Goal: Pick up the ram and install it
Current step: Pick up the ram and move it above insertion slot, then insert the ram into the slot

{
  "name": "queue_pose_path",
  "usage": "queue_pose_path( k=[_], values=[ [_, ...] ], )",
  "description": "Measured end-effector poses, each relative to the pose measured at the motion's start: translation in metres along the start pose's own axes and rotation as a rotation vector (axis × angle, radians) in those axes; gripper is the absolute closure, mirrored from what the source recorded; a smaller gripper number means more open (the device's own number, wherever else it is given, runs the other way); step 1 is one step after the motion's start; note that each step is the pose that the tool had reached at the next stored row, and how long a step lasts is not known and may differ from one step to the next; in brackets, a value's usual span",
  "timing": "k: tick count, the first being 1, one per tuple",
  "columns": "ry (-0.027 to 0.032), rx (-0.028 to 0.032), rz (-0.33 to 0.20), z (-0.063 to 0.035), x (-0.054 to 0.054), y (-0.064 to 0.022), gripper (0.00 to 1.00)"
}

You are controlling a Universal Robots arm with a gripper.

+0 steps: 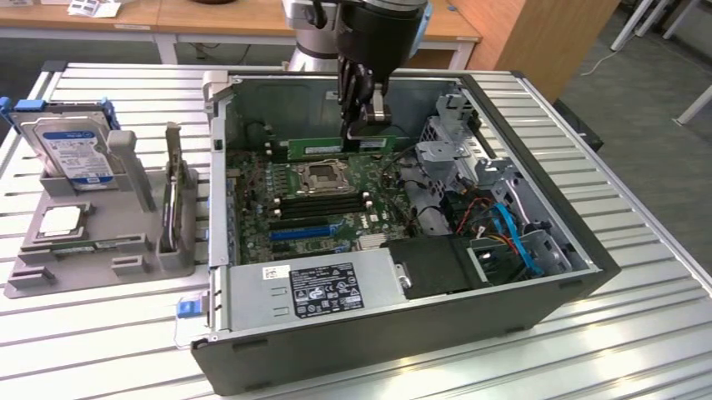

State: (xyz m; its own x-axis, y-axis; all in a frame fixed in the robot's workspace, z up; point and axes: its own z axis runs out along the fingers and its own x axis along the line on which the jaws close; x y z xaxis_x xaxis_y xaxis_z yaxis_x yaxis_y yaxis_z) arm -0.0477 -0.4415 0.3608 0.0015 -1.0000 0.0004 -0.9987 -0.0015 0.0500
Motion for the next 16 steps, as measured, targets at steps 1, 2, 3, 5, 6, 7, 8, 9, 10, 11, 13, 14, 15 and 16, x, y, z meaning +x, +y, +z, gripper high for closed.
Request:
queue_pose_path(
  k=[1,2,3,5,6,7,8,9,10,11,13,14,15,16],
  values=[
    [0.0000,0.0000,0.000,0.0000,0.0000,0.0000,0.86],
    [0.0001,0.0000,0.000,0.0000,0.0000,0.0000,0.86],
    [0.0000,0.0000,0.000,0.0000,0.0000,0.0000,0.86],
    [0.0001,-0.0001,0.000,0.0000,0.0000,0.0000,0.86],
    [0.0001,0.0000,0.000,0.0000,0.0000,0.0000,0.86],
    [0.0000,0.0000,0.000,0.0000,0.0000,0.0000,0.86],
    [0.0001,0.0000,0.000,0.0000,0.0000,0.0000,0.86],
    [0.0001,0.0000,0.000,0.0000,0.0000,0.0000,0.86],
    [0.0000,0.0000,0.000,0.0000,0.0000,0.0000,0.86],
    [0.0018,-0.0002,0.001,0.0001,-0.0023,0.0001,0.86],
    [0.0031,-0.0001,0.000,0.0001,-0.0054,0.0000,0.86],
    [0.0032,-0.0001,0.000,0.0009,-0.0059,-0.0001,0.86],
    [0.0028,0.0001,0.000,0.0029,-0.0059,-0.0002,0.86],
    [0.0030,0.0000,0.000,0.0047,-0.0060,-0.0003,0.86]
  ],
)
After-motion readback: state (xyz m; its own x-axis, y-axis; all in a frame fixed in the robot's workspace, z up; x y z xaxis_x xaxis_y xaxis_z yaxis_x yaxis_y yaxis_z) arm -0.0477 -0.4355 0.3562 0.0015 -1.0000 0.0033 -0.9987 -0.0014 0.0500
